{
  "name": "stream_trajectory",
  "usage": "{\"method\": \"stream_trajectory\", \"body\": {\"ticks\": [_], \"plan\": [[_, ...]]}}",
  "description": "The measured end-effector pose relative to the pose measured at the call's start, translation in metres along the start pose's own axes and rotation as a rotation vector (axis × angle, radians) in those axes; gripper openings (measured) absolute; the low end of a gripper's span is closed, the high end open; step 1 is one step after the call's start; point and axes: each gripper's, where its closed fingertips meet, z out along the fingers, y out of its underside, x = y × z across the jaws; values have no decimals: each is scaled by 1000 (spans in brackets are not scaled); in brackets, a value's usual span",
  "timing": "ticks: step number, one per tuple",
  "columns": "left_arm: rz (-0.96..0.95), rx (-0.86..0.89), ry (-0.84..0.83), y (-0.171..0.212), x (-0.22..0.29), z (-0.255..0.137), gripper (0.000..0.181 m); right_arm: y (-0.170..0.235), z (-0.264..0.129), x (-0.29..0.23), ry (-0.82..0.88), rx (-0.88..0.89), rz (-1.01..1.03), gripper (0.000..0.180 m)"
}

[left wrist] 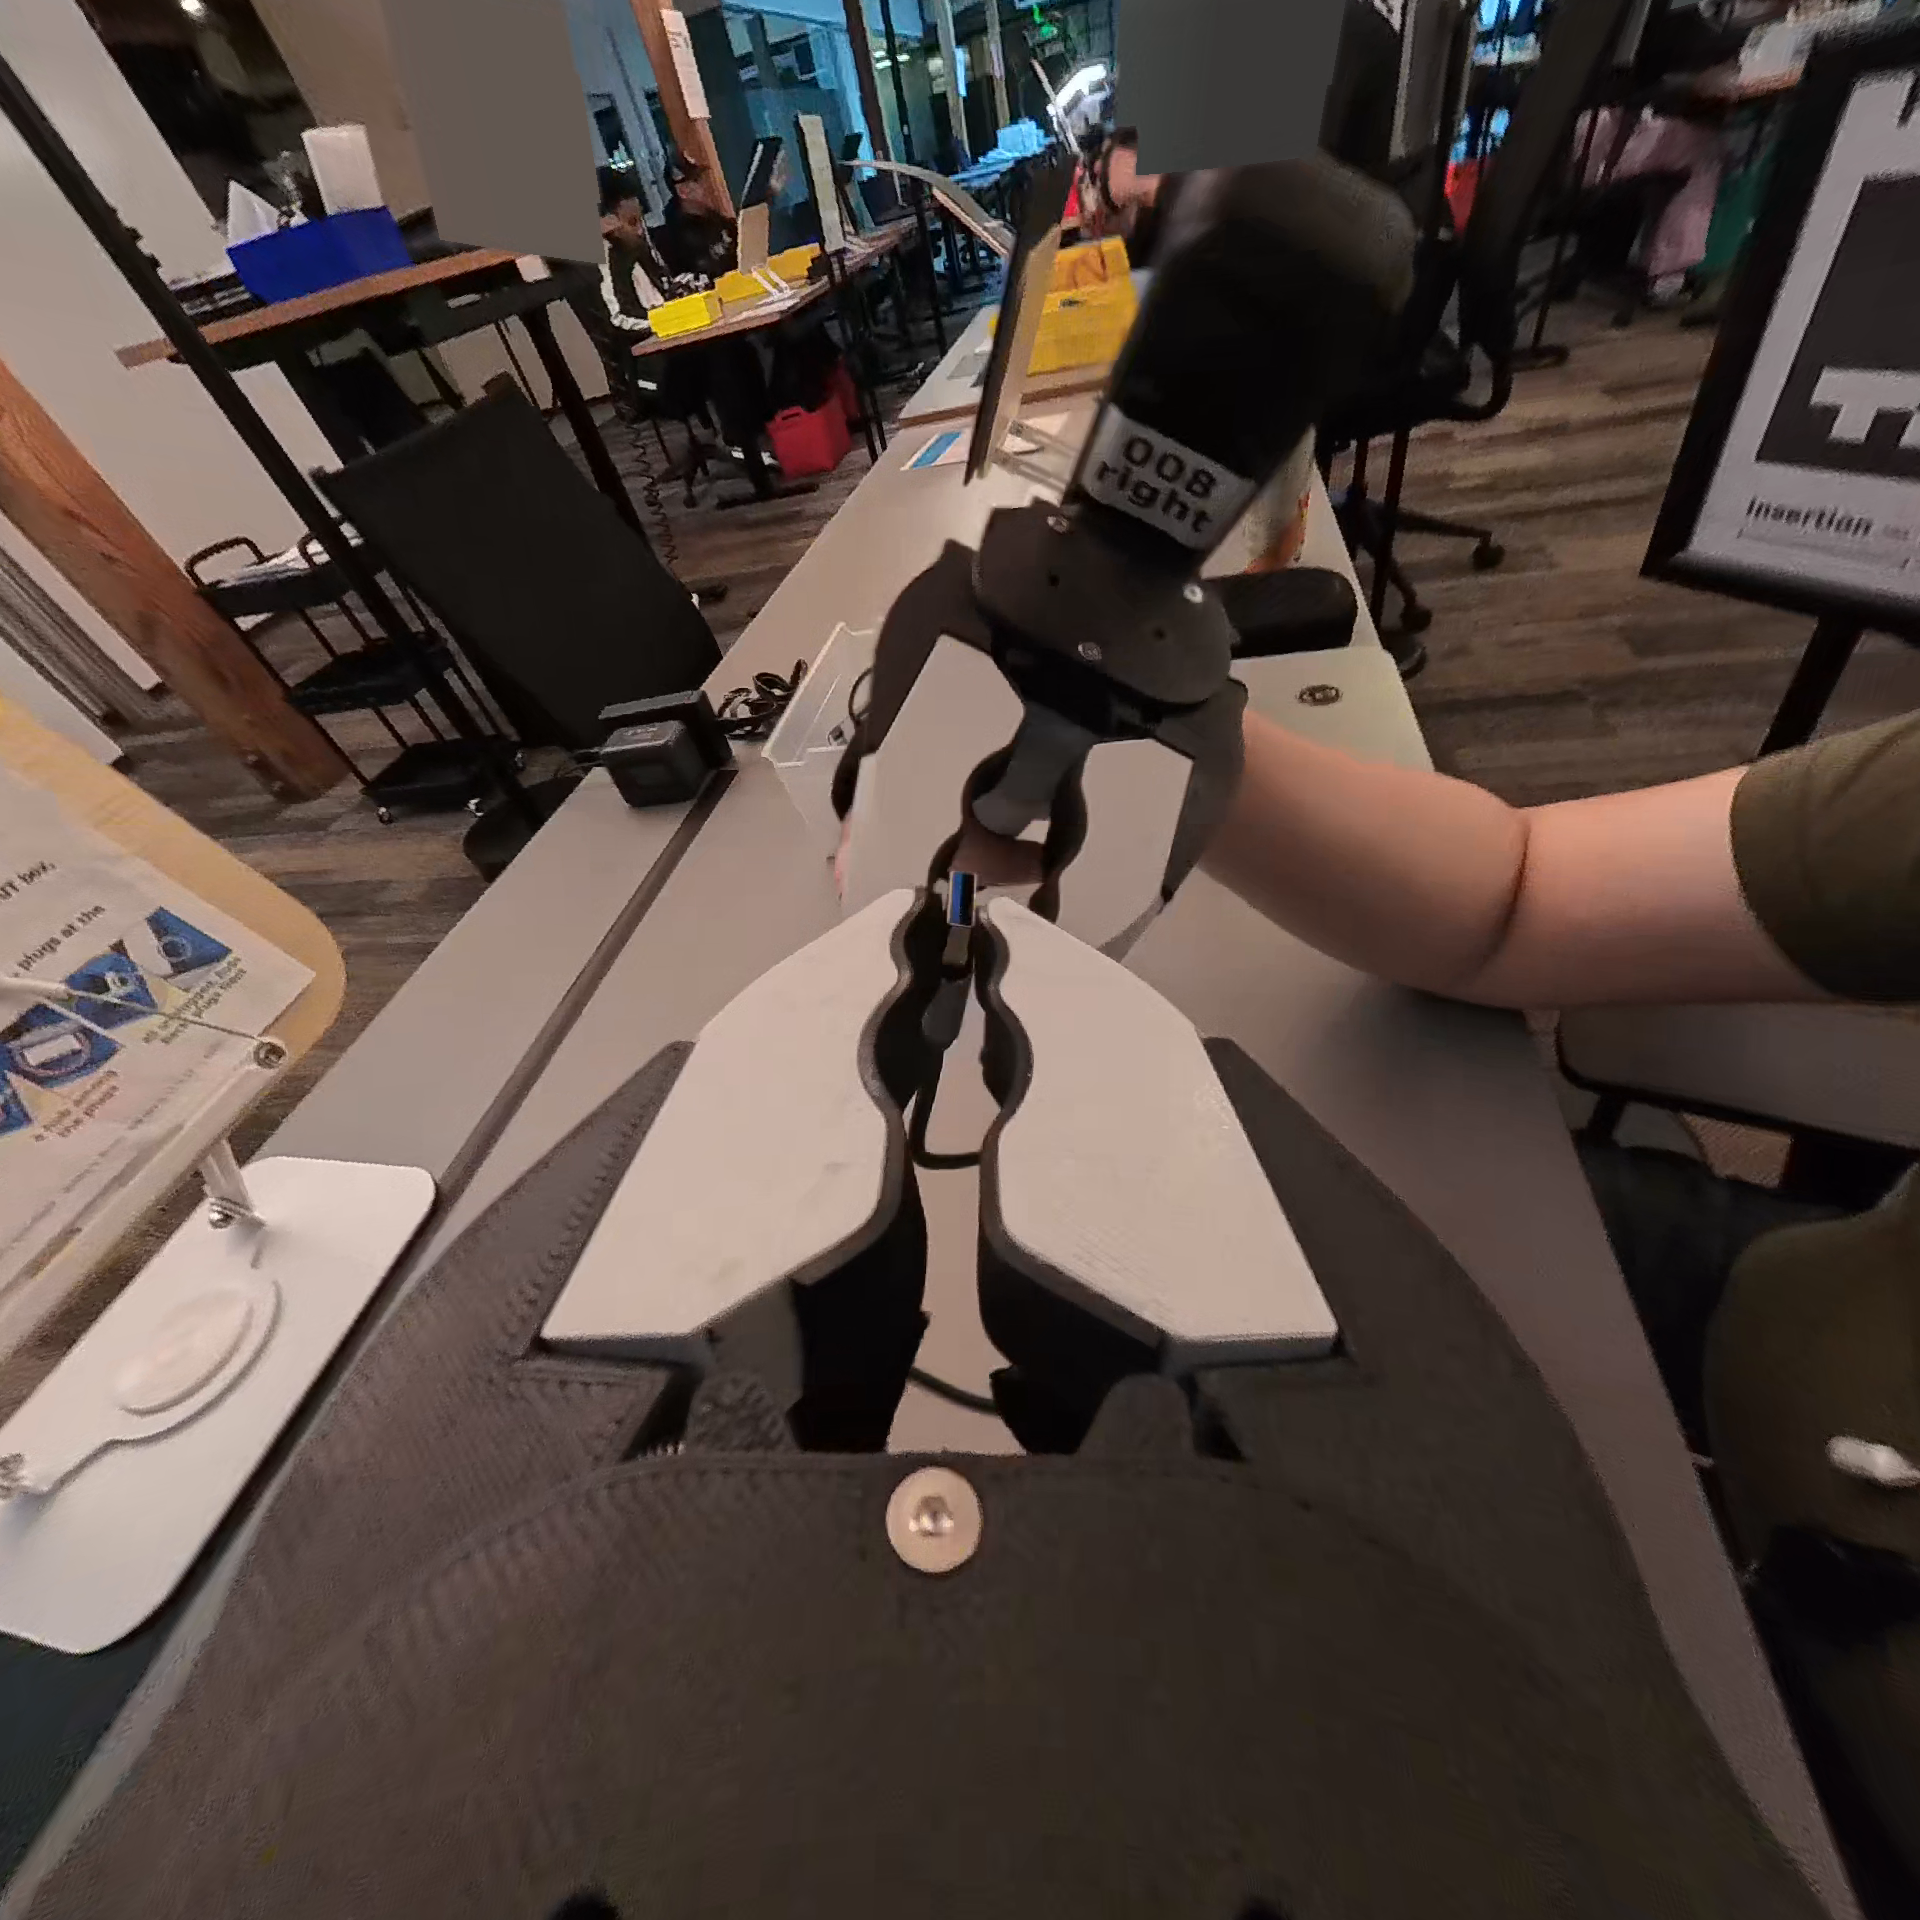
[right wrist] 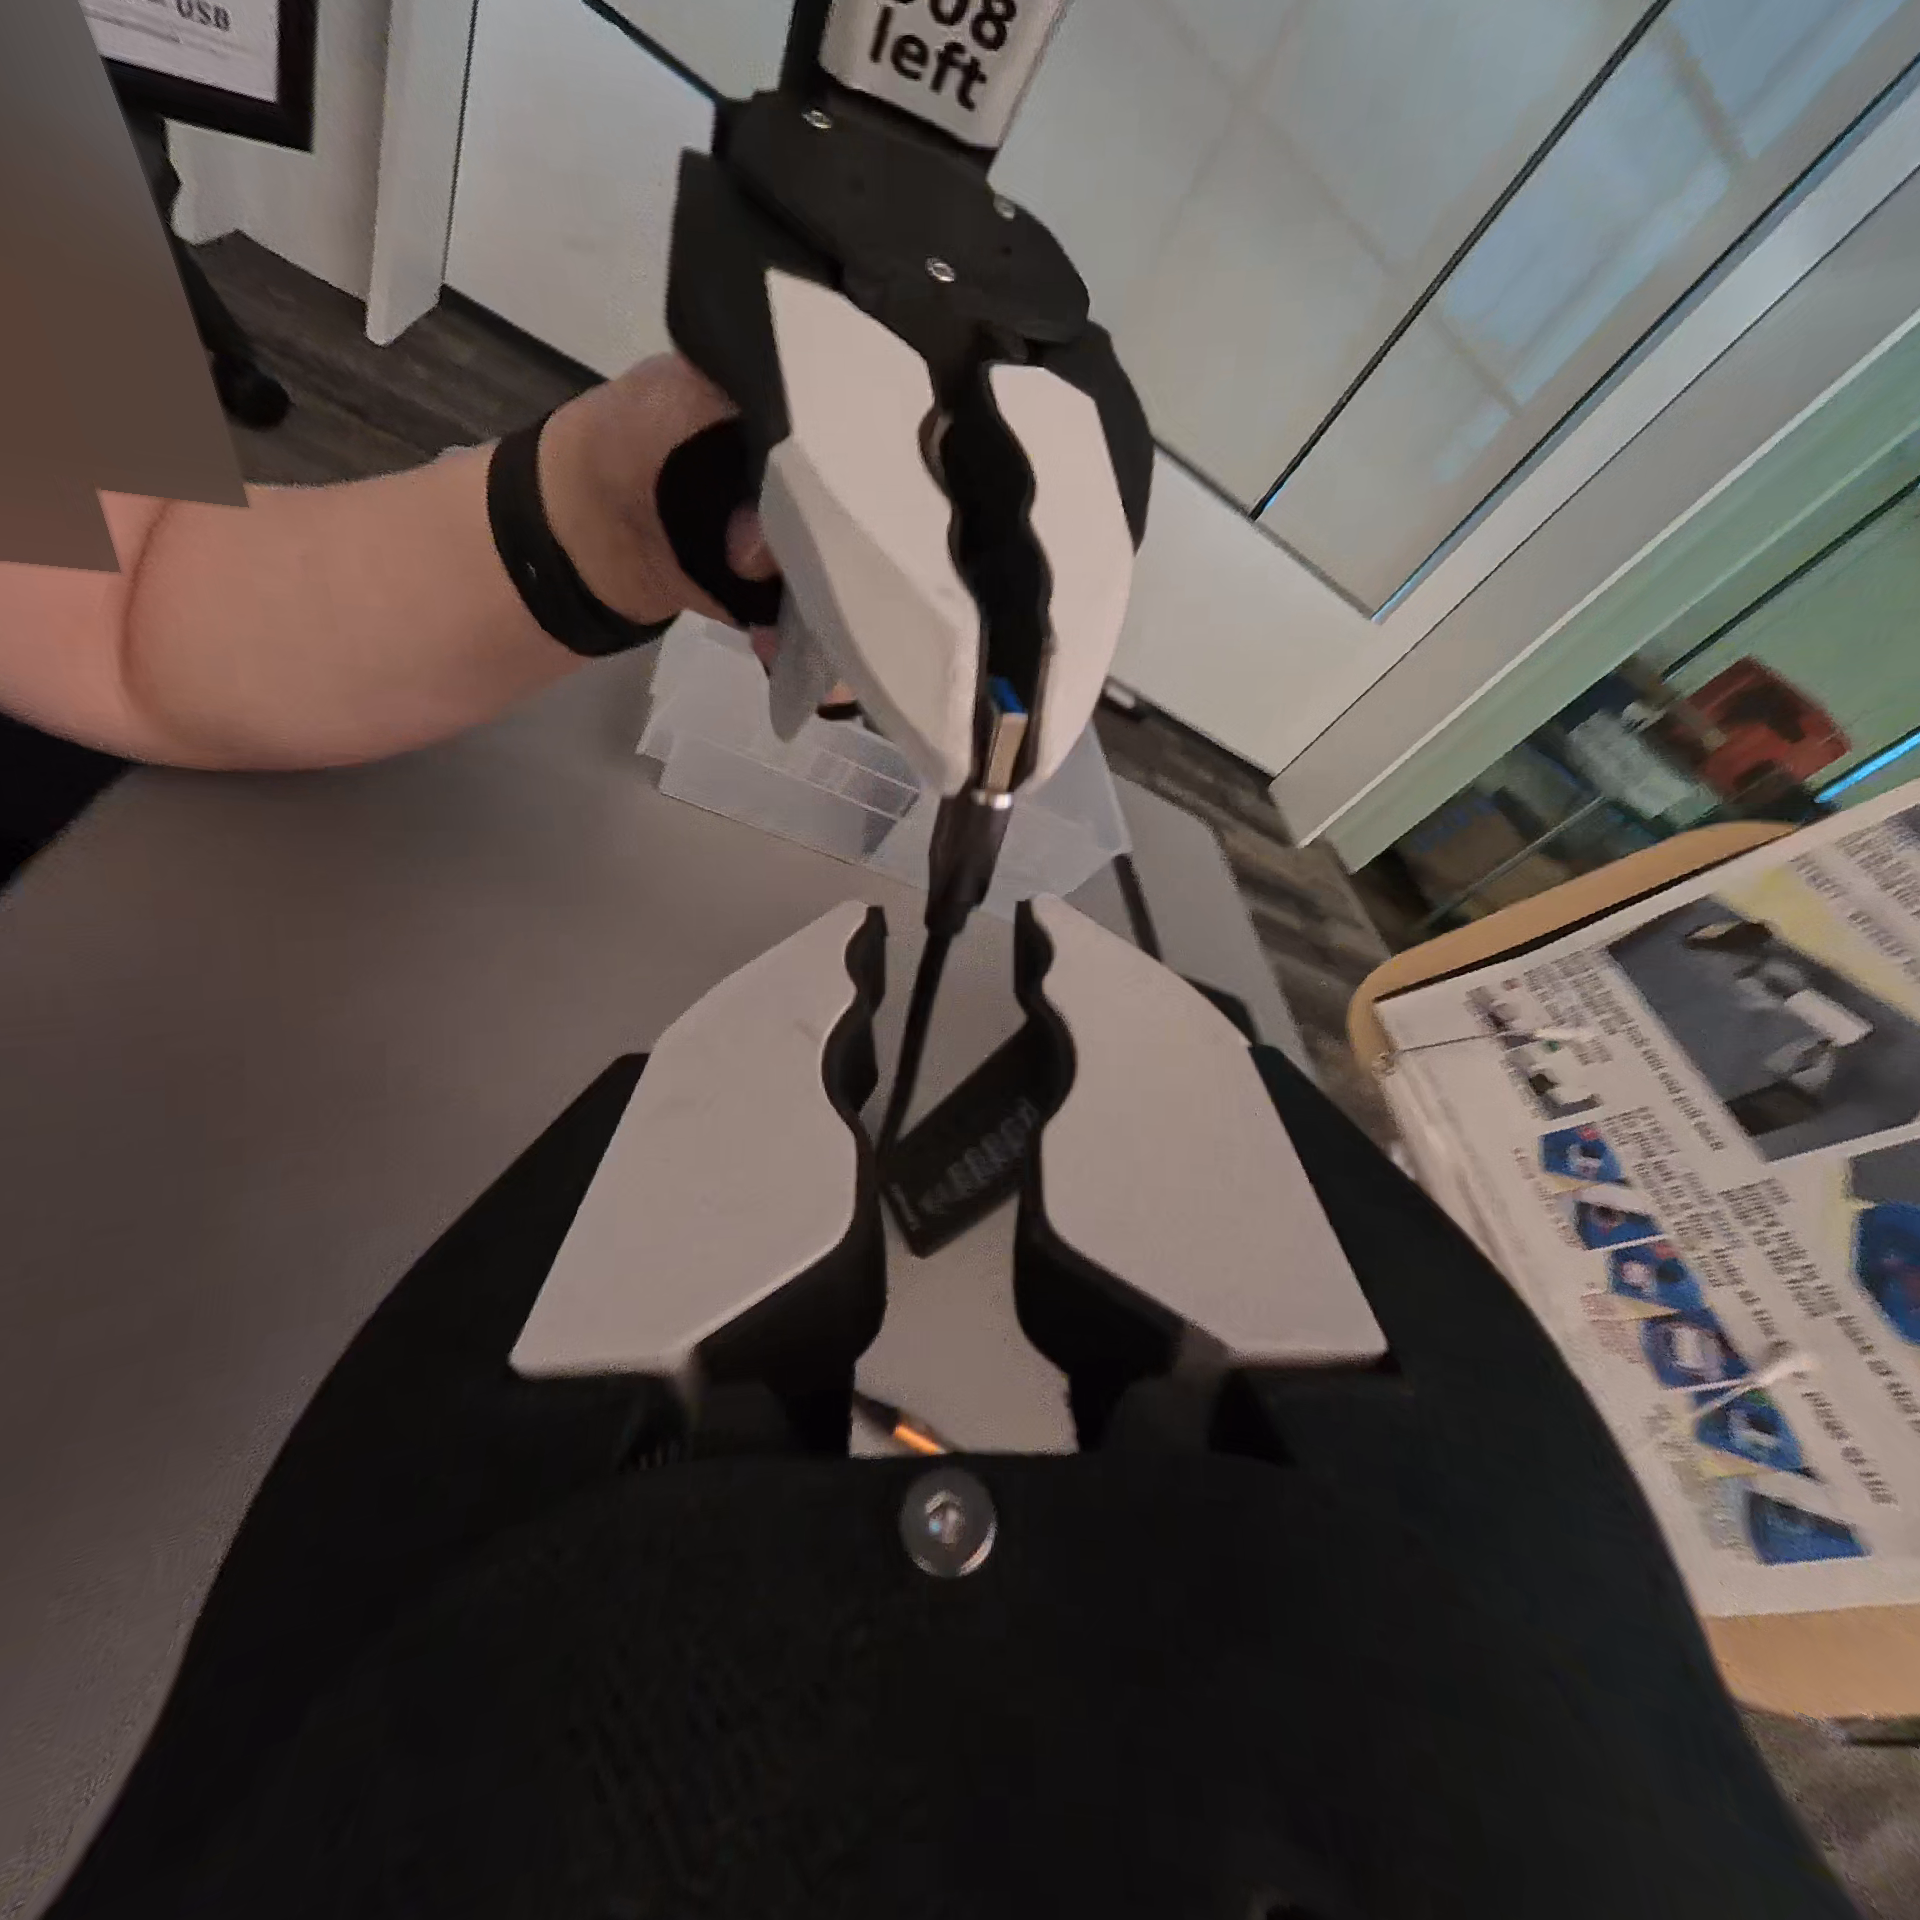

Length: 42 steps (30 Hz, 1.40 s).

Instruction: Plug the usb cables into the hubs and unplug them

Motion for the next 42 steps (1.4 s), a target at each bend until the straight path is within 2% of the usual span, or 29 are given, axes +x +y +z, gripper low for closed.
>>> {"method": "stream_trajectory", "body": {"ticks": [3,6,9,11,14,16,20,27,36,42], "plan": [[-117,39,41,-7,-2,-6,4,-3,-17,3,-7,89,-48,25],[-245,123,110,-17,-1,-12,4,-18,-41,24,71,302,-12,27],[-375,248,216,-34,5,-16,4,-21,-68,73,443,547,19,30],[-464,352,289,-46,6,-19,4,-15,-73,76,643,615,-92,36],[-572,455,325,-51,-2,-21,4,-4,-31,59,699,458,-266,46],[-610,479,292,-48,-11,-19,4,-13,-17,47,733,463,-290,50],[-676,530,261,-43,-25,-18,4,-38,-17,35,797,521,-289,48],[-764,602,246,-40,-32,-11,4,-52,-30,33,825,586,-187,31],[-760,600,157,-33,-39,-8,5,-43,-17,39,799,432,-210,18],[-759,603,113,-30,-43,-7,4,-40,-15,43,819,386,-209,17]]}}
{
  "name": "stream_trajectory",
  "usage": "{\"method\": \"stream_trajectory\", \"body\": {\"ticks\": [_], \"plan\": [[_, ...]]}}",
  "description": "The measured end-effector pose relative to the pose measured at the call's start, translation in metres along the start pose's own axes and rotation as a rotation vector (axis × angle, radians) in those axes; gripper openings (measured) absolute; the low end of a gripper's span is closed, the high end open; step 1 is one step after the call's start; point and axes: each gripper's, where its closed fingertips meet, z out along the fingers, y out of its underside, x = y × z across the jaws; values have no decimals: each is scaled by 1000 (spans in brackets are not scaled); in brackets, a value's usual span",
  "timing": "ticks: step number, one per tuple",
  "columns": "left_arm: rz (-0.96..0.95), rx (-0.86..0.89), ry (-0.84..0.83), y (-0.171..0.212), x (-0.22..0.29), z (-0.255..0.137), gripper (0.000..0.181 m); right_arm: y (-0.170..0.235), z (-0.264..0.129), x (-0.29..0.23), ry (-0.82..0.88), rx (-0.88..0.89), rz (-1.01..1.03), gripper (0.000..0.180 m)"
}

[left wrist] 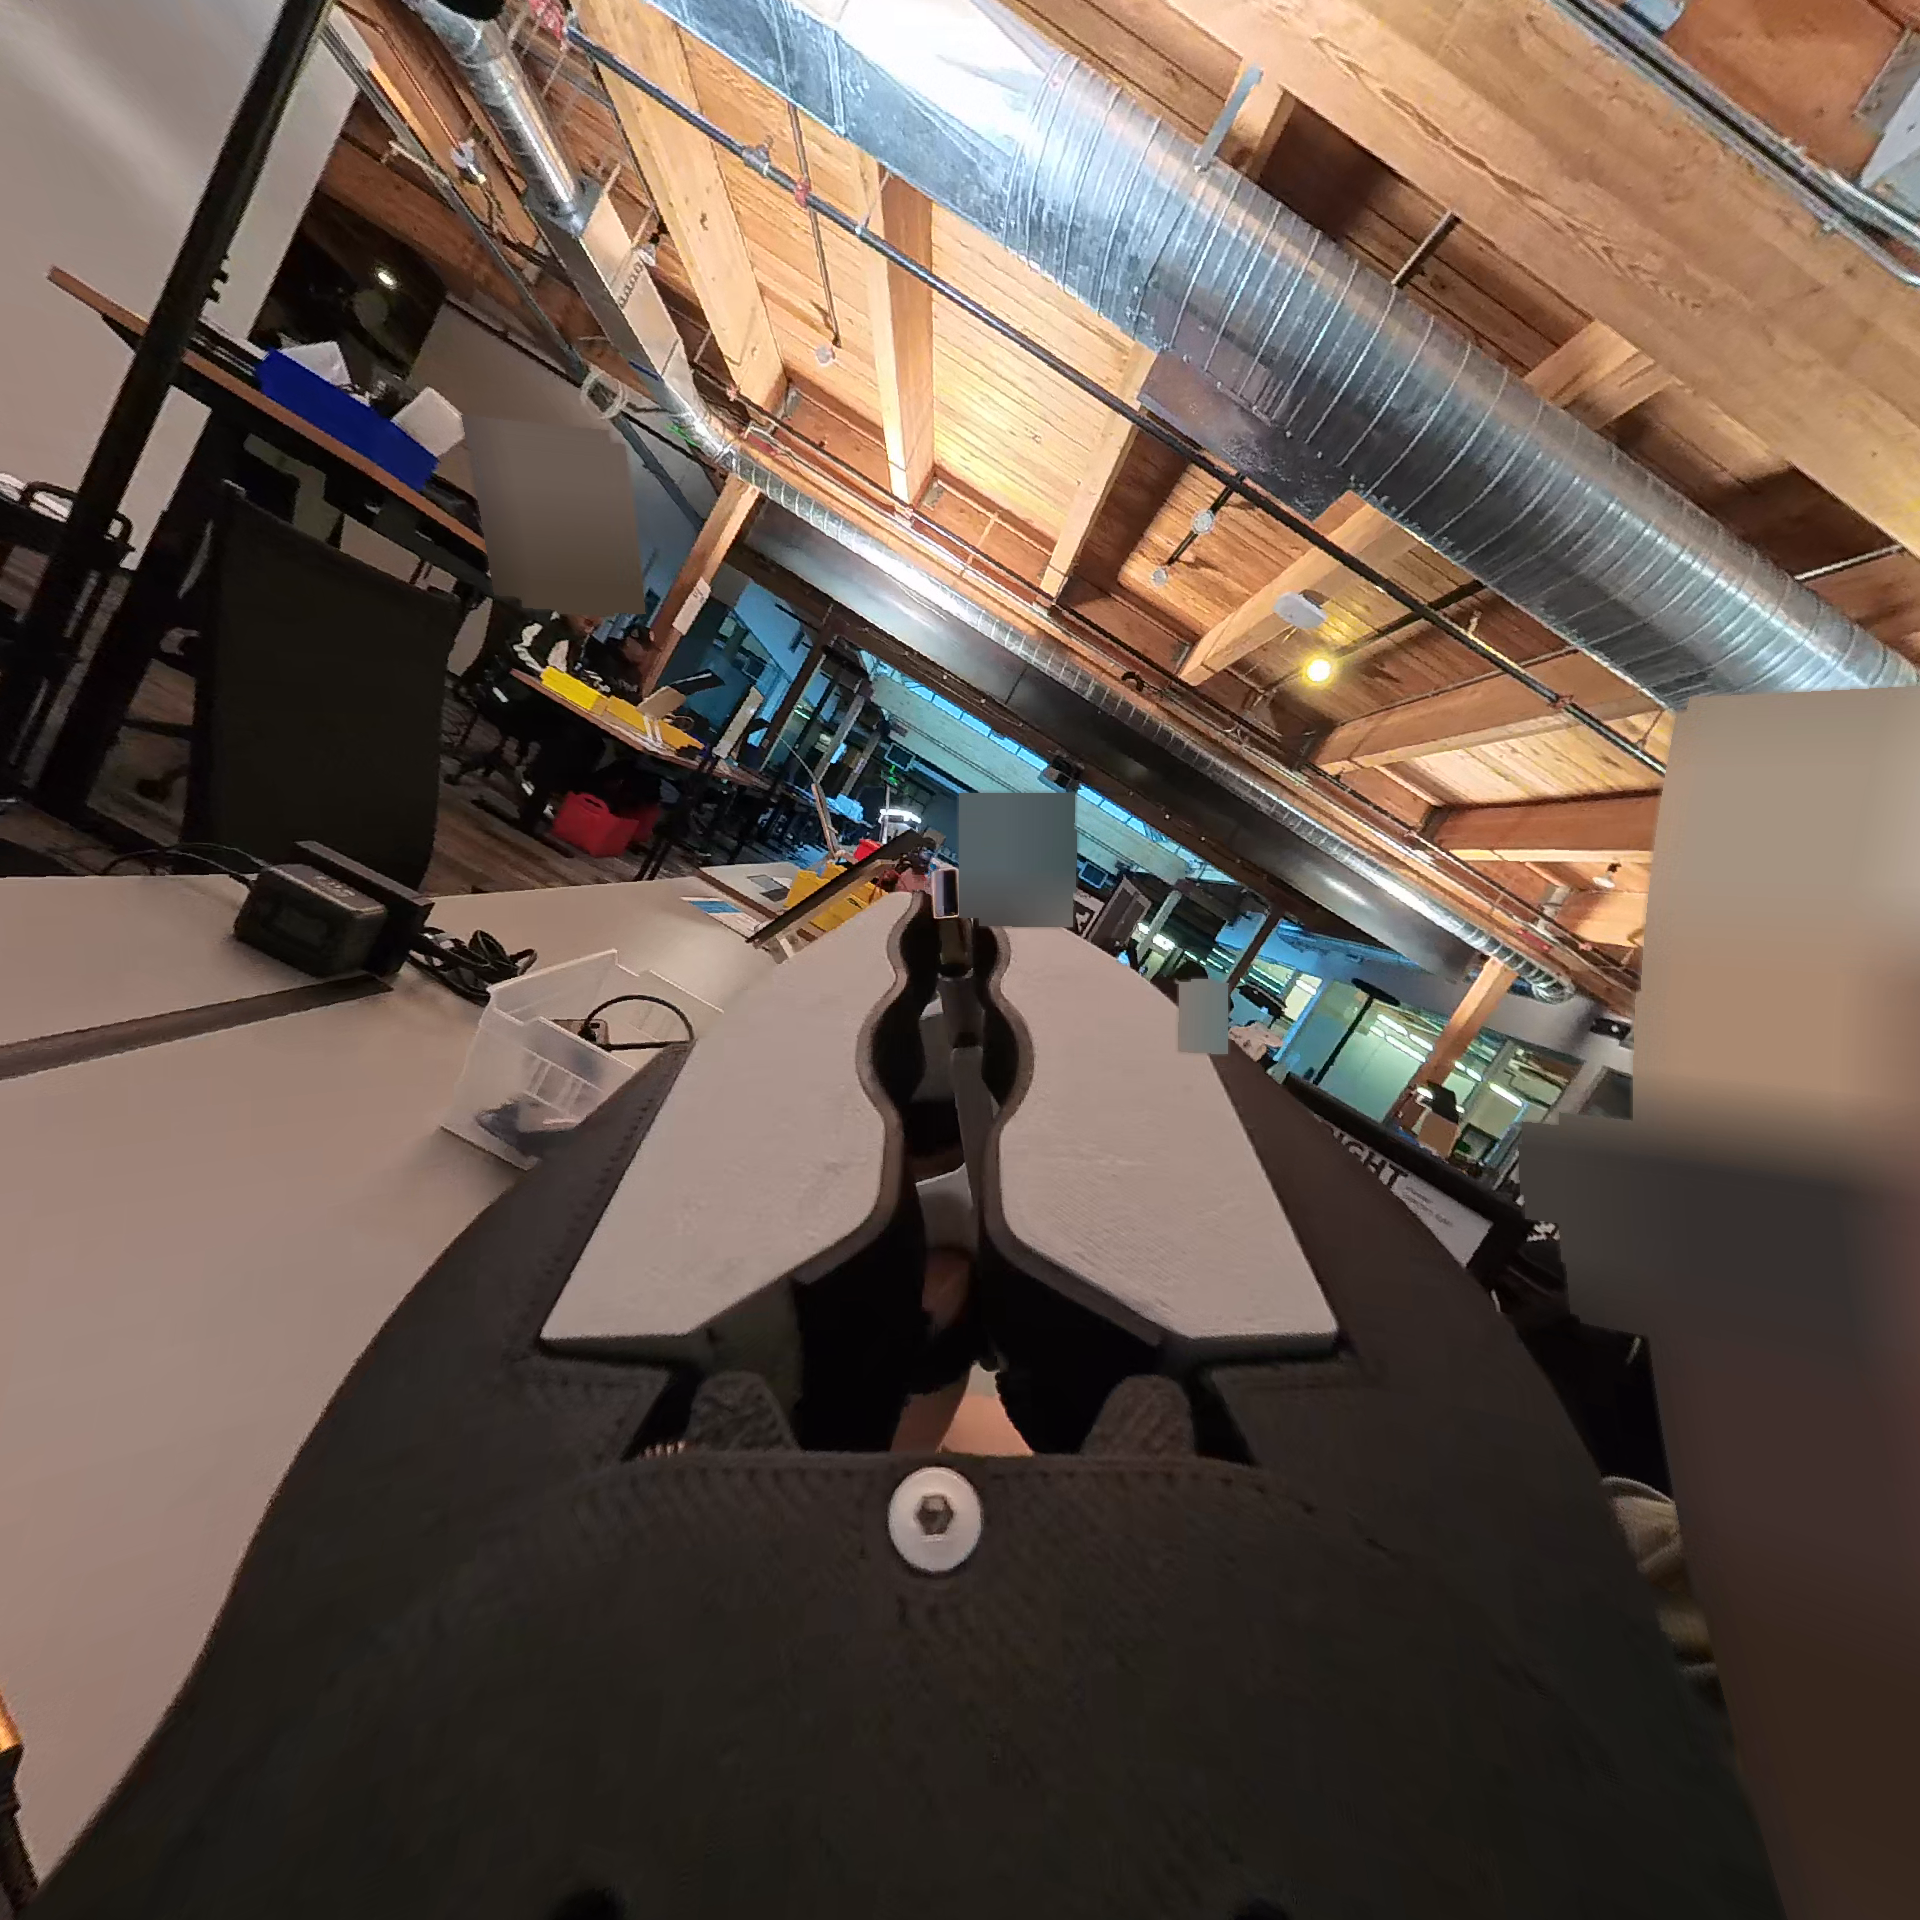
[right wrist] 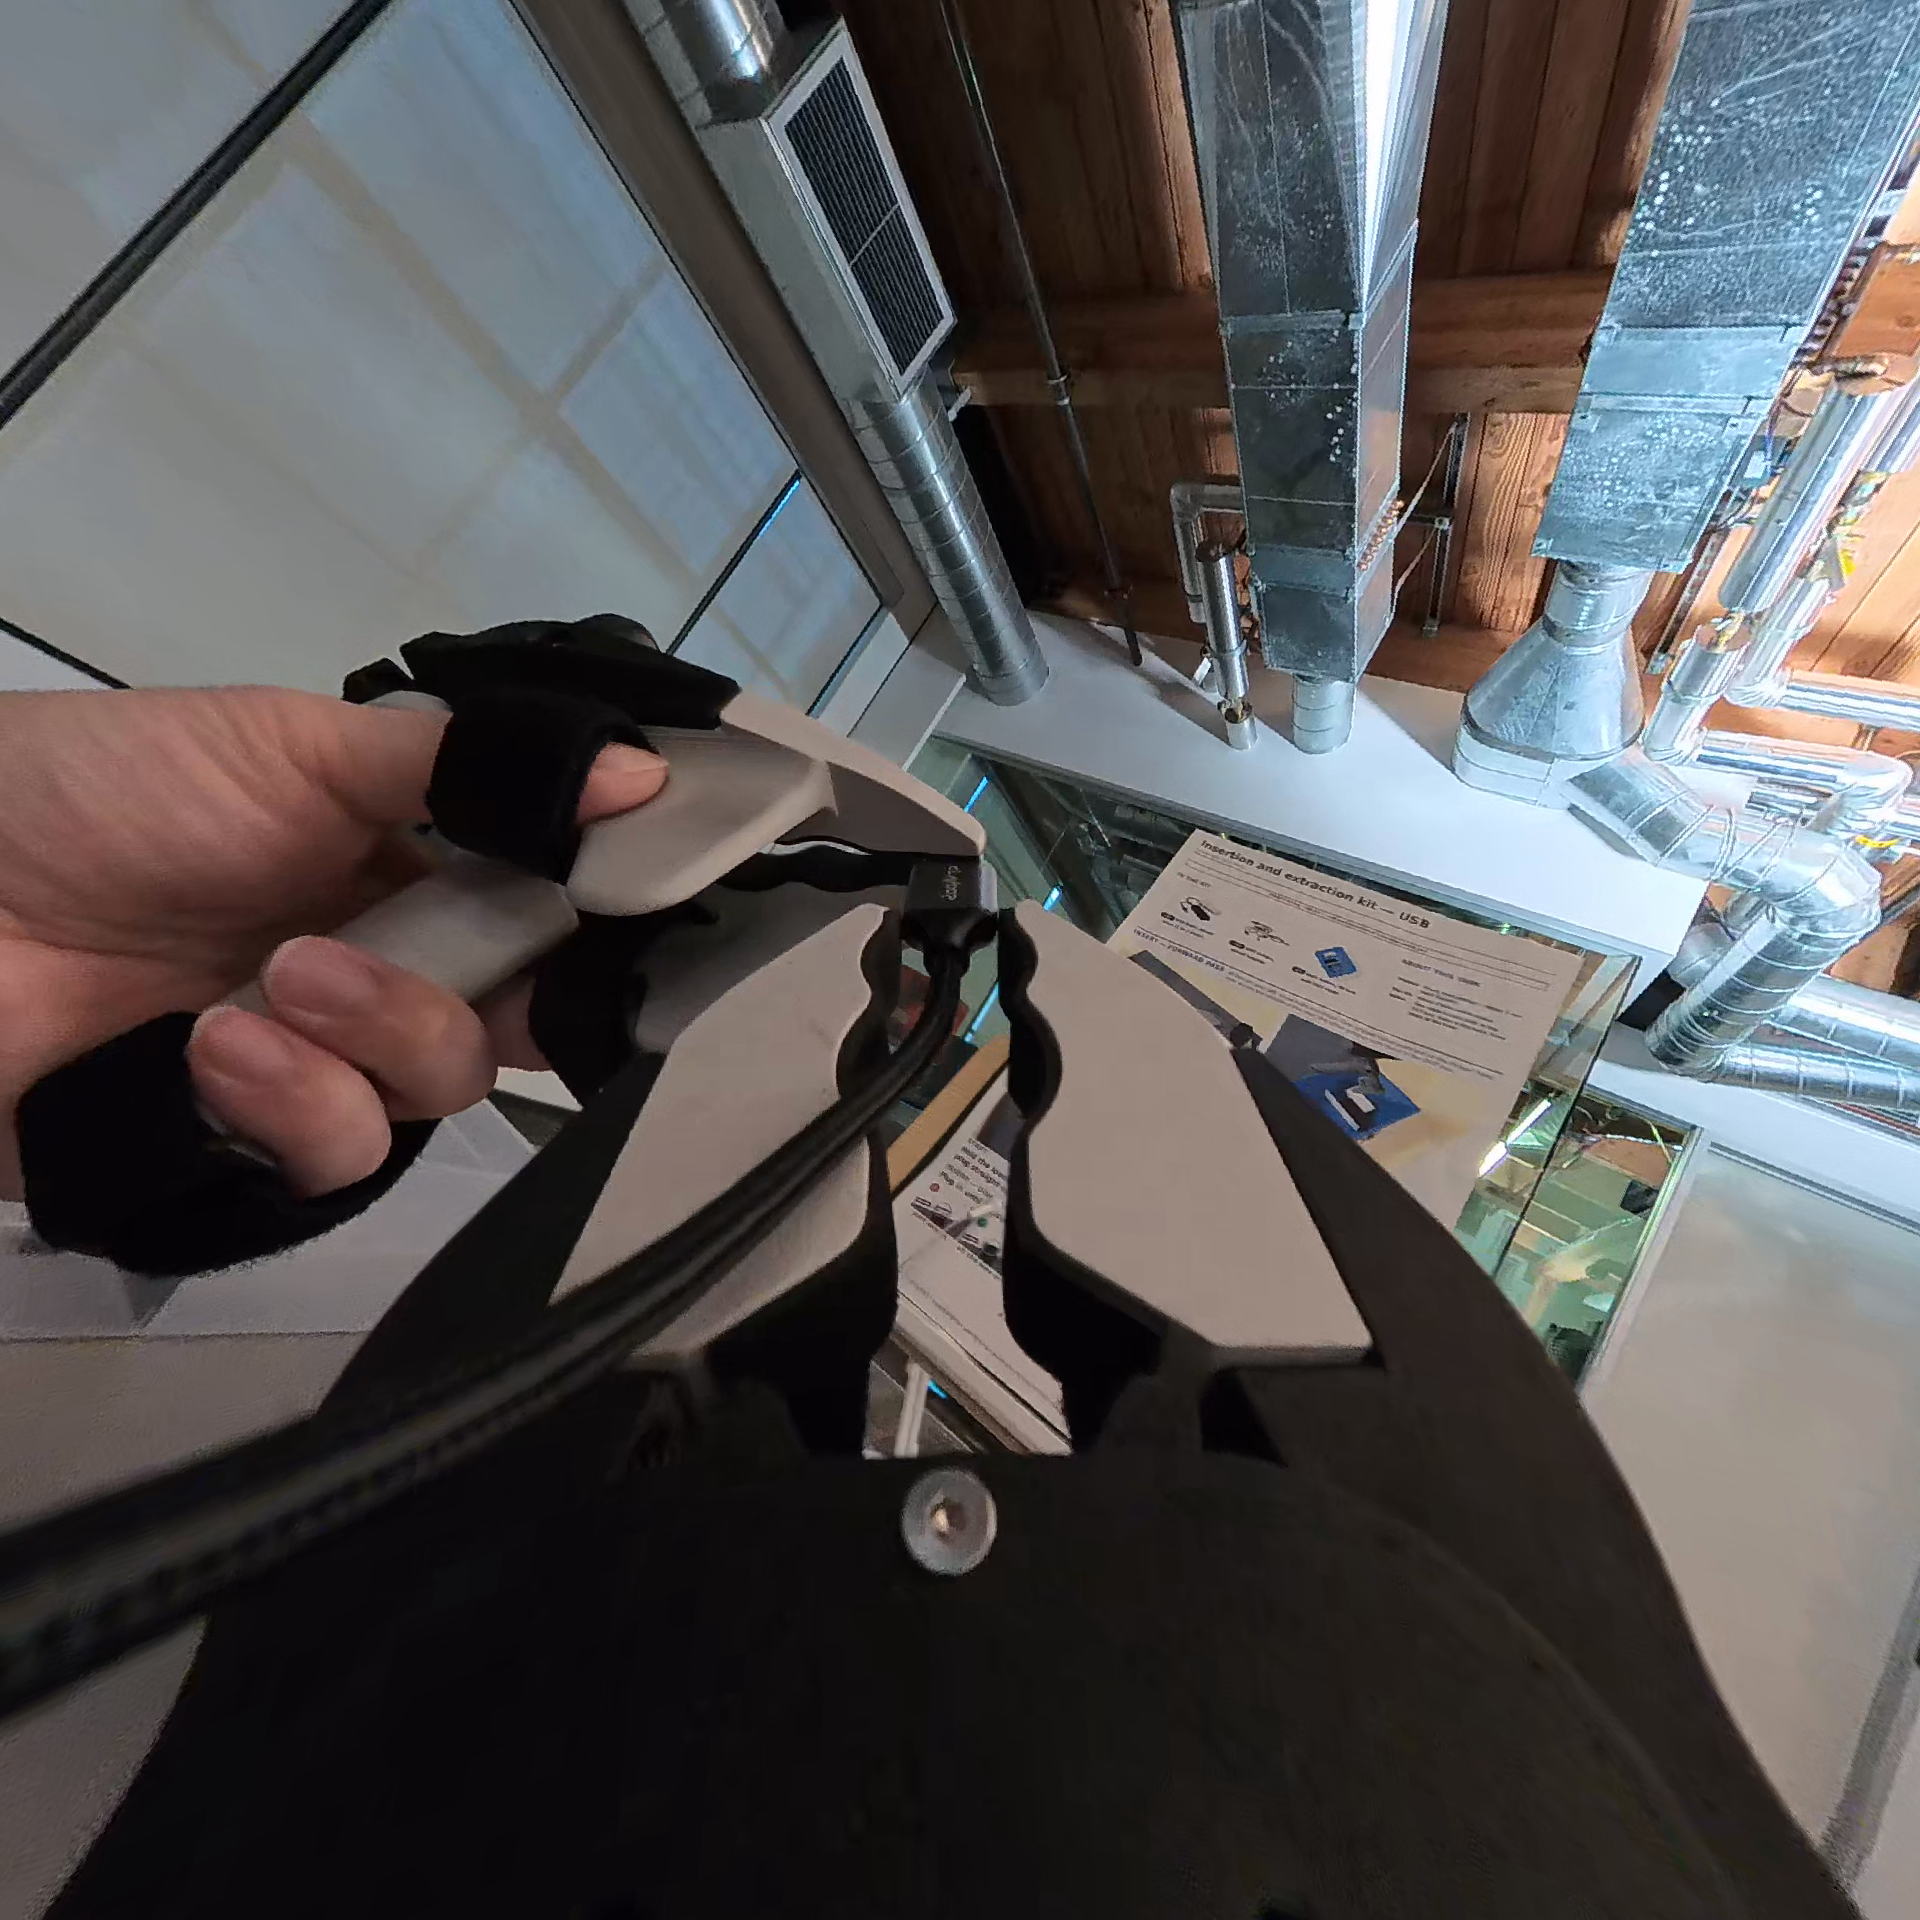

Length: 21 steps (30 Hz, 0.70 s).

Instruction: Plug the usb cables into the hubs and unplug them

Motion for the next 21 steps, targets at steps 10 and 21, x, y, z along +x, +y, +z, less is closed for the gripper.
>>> {"method": "stream_trajectory", "body": {"ticks": [10,21], "plan": [[-18,2,-16,6,-5,3,5,7,0,4,-6,-36,2,18],[-46,13,-30,7,-11,2,5,12,1,3,-1,-56,-18,18]]}}
